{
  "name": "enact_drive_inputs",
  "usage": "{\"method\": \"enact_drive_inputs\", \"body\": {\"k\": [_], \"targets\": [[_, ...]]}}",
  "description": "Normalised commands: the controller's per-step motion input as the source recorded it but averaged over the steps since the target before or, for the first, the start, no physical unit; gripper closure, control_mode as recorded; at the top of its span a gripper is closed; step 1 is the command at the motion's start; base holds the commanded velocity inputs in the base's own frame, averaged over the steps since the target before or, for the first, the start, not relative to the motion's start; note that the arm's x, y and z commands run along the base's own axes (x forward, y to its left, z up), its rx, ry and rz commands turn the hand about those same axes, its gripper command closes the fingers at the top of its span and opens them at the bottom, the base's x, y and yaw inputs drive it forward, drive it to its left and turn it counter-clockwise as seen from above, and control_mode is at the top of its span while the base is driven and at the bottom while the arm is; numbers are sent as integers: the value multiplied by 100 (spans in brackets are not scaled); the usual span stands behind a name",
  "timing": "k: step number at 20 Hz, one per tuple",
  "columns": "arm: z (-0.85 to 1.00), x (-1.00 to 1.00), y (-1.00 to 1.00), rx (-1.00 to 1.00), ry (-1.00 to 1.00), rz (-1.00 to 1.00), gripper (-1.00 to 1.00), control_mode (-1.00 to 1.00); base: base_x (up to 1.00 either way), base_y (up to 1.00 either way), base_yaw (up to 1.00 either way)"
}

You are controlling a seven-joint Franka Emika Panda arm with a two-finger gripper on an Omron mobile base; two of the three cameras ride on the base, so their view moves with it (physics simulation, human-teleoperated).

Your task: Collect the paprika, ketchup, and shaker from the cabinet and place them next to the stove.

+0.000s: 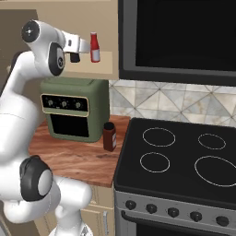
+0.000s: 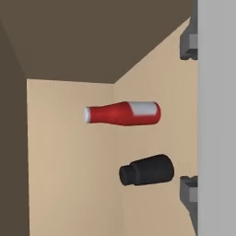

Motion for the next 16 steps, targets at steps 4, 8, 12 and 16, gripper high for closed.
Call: {"method": "enact_drive_inputs", "body": {"k": [4,8,12,16], "targets": [[0,34,0,3,4,-3,-100,-100,0,0,0],[0,27,-1,2,3,-4,-100,-100,0,0,0],[1,11,-4,1,1,-4,-100,-100,0,0,0],[0,3,-3,0,0,-6,-100,-100,0,0,0]]}}
